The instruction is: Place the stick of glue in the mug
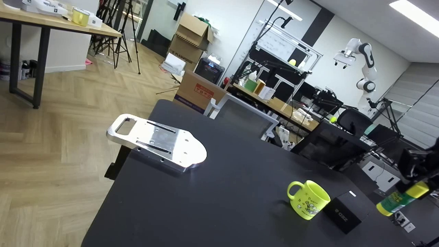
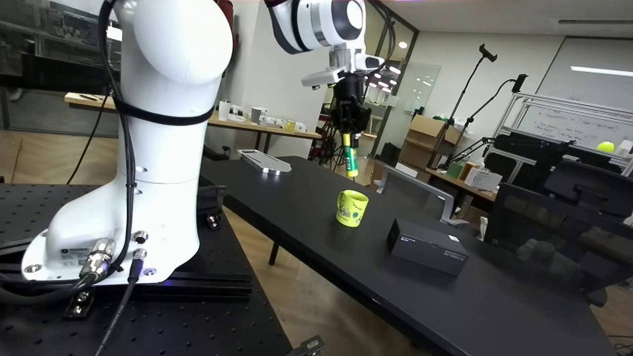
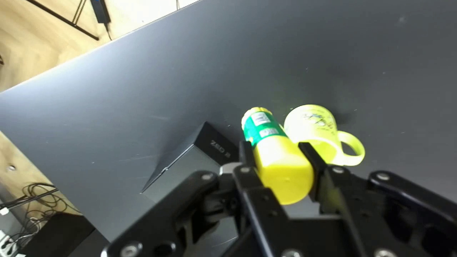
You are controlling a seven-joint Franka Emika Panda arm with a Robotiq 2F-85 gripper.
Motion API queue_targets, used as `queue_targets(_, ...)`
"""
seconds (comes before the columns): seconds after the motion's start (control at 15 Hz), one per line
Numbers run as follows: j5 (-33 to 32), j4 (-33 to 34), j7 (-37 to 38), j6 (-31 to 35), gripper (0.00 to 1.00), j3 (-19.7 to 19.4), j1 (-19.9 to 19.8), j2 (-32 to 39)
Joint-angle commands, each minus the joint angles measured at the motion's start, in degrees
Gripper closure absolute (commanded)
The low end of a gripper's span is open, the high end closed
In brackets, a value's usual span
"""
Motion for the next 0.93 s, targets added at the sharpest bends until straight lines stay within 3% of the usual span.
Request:
queue_targets(0.0,-1.0,4.1,-6.0,1.7,0.90,-4.0,-5.0,2.7)
queue_targets(0.13,2.7,6.6,-12.8,2.4,0.90,-8.3,-5.3,4.9)
queue_targets(0.2,1.0,3.0,-9.2,2.3,0.65,-5.5,-5.5,1.6)
queue_targets(0.33,2.0,4.9,-12.5,2.6,0.65,-8.1,-5.8,3.4)
queue_targets(0.67,2.0,5.7,-12.7,2.9,0.65,-8.2,-5.6,4.8)
queue_targets(0.73,2.0,5.7,-12.7,2.9,0.90,-8.2,-5.5,4.8)
queue_targets(0.87,1.6,7.9,-11.9,4.4,0.90,-7.0,-4.9,7.8)
